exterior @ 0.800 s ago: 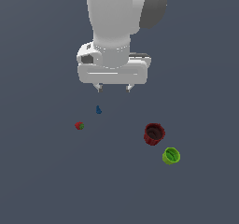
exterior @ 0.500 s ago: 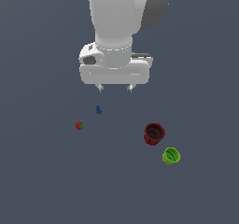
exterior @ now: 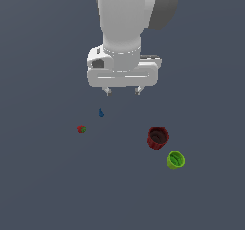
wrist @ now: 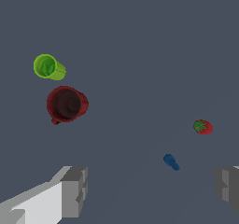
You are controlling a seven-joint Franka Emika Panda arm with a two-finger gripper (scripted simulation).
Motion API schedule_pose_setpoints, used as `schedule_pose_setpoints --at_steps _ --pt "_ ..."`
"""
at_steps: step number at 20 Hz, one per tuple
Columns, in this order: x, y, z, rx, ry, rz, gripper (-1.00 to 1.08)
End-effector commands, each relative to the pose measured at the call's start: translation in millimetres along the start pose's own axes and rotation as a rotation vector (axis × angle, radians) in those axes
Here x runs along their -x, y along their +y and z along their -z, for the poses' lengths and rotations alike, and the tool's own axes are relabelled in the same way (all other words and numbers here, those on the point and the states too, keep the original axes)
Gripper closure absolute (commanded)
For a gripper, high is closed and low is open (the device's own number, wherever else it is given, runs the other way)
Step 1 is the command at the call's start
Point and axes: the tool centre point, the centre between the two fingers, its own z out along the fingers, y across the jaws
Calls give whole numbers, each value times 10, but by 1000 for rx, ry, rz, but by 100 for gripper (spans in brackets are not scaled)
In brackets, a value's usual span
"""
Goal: Pick up a designated object from a clutter of objects.
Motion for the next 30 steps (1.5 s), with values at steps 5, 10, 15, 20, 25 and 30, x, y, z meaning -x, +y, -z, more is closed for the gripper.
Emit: schedule_pose_setpoints --at_steps 5,10,15,20,25,30 --pt "-58 -41 -32 1 0 -10 -92" --pt "-201 -144 -118 6 0 -36 -92" --pt "-418 -320 -269 12 0 -76 -92" --pt "-695 -586 -512 19 2 -133 -92" --pt "-971 -919 -833 24 4 -198 -92" --pt "-1194 -1273 -1196 26 6 -264 -92"
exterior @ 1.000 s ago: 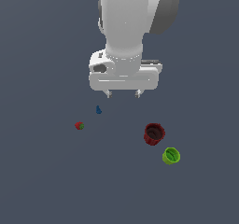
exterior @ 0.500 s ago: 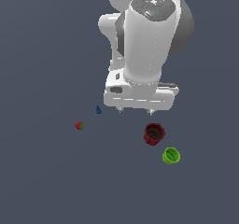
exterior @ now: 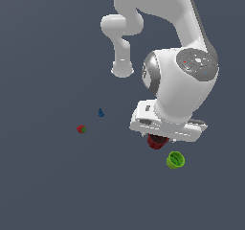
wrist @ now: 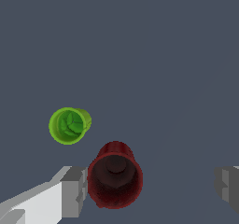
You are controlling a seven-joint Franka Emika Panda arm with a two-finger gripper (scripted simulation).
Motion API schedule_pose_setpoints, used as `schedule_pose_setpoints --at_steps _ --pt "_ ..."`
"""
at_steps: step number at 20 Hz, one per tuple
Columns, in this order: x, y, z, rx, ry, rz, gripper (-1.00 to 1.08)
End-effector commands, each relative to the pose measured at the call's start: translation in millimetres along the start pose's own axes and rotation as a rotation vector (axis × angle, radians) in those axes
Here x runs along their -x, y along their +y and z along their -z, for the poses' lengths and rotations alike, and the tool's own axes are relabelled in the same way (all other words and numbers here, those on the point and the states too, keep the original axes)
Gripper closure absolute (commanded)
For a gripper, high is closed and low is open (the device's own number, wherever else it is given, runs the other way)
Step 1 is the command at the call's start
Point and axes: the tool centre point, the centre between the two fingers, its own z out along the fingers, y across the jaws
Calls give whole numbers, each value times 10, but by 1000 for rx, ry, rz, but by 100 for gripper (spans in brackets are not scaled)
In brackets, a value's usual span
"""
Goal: Pick up a designated object from a clutter of objects.
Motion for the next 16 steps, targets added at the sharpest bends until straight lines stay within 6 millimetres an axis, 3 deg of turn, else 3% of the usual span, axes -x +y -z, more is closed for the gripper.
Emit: schedule_pose_setpoints --at_steps 1,9,16 --pt "-54 -207 -187 1 1 -34 -92" --pt "-116 -759 -740 -1 2 -126 -92" --pt "-104 -1021 -1033 -3 1 -173 -92"
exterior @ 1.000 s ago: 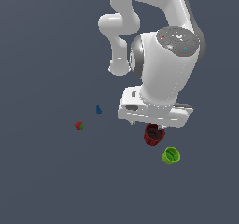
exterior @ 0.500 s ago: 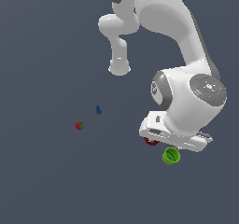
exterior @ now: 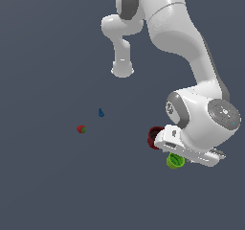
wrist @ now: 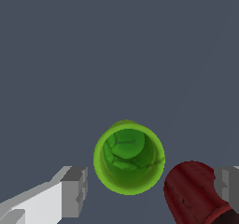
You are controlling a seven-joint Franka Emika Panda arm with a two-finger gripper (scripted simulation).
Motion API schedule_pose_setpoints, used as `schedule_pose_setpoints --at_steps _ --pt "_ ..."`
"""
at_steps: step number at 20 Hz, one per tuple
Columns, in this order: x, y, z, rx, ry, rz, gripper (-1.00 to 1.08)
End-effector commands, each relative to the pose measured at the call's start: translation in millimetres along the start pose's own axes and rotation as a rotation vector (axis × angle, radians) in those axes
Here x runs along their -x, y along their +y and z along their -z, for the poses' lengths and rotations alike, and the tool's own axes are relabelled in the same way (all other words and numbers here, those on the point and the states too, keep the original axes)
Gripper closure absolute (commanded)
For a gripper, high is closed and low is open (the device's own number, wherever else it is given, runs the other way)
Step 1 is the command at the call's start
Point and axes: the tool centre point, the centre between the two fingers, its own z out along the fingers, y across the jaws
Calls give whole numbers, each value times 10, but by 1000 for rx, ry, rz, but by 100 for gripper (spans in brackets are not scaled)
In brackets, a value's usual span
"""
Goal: Pick up a designated object from a clutter of objects.
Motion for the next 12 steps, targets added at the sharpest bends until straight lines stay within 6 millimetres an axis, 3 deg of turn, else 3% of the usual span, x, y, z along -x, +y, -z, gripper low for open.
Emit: schedule_pose_setpoints --at_steps 1,12 --pt "10 -64 -73 -1 1 -14 -92" --pt "28 -103 -224 -1 0 -20 -92"
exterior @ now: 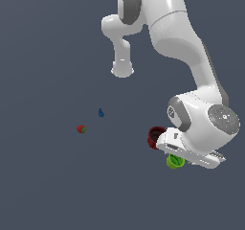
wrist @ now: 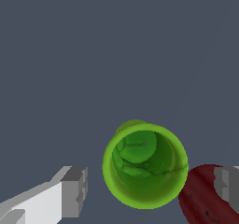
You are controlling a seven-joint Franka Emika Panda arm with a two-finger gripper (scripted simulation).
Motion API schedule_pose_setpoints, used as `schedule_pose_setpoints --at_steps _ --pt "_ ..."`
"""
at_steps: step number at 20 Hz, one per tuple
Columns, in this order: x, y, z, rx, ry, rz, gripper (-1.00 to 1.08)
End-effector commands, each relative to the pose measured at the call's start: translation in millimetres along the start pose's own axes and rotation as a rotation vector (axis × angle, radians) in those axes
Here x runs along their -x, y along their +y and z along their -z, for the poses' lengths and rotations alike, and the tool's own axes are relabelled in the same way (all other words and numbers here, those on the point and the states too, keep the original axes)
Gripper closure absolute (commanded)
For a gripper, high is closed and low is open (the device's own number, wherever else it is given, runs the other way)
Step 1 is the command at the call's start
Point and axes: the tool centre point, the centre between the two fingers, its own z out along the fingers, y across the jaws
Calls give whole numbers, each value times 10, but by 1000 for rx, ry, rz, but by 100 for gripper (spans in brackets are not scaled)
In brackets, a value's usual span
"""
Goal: Pick up a designated object from a clutter of objects.
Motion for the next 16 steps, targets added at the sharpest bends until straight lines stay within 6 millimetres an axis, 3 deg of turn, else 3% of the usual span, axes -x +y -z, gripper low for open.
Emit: schedule_pose_setpoints --at_steps 1,8,14,15,16 --pt "4 3 -93 1 -1 0 -92" --pt "10 6 -436 0 0 -3 -92" --pt "-1 -6 -455 0 0 -3 -92" --pt "-1 -6 -455 0 0 -3 108" --pt "-1 -6 -455 0 0 -3 108"
